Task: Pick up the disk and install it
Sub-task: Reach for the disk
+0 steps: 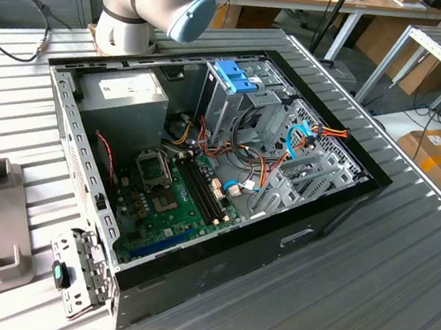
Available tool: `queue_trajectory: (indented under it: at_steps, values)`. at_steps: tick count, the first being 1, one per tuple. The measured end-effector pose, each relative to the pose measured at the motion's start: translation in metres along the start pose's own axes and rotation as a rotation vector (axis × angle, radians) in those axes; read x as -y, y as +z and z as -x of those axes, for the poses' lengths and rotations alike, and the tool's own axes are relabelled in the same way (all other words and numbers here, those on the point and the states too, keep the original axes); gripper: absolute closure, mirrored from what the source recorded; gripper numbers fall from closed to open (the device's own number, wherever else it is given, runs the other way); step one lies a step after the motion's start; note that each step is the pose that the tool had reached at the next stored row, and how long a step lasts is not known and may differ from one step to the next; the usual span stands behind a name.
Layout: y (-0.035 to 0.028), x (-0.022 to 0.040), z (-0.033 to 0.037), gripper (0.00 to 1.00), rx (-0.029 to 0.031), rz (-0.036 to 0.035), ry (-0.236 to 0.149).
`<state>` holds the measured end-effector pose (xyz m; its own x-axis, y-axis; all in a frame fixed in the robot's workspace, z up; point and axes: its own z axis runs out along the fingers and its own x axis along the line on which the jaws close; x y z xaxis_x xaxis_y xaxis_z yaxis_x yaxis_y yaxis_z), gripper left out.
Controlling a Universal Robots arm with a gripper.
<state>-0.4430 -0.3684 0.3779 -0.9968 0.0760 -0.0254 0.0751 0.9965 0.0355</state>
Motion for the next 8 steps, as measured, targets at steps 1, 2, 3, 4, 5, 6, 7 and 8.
queue_trajectory:
  at_steps: [1,2,3,4,5,6,7,8]
  values:
    - [0.0009,-0.0004,-0.0003,0.89,0.0,-0.0014,0.0]
    - [0.0015,-0.0008,-0.0013,0.89,-0.0002,-0.0023,0.0]
    - [0.0026,-0.0012,-0.0039,0.89,0.0,-0.0025,0.0]
    - [0.0035,-0.0015,-0.0059,0.89,0.0001,-0.0031,0.0]
    - [0.0043,-0.0016,-0.0068,0.89,0.0003,-0.0041,0.0]
    - [0.0055,-0.0018,-0.0078,0.89,0.0005,-0.006,0.0]
    - [0.0073,-0.0021,-0.0088,0.89,0.0006,-0.0091,0.0]
    - [0.0079,-0.0021,-0.0094,0.89,0.0007,-0.0111,0.0]
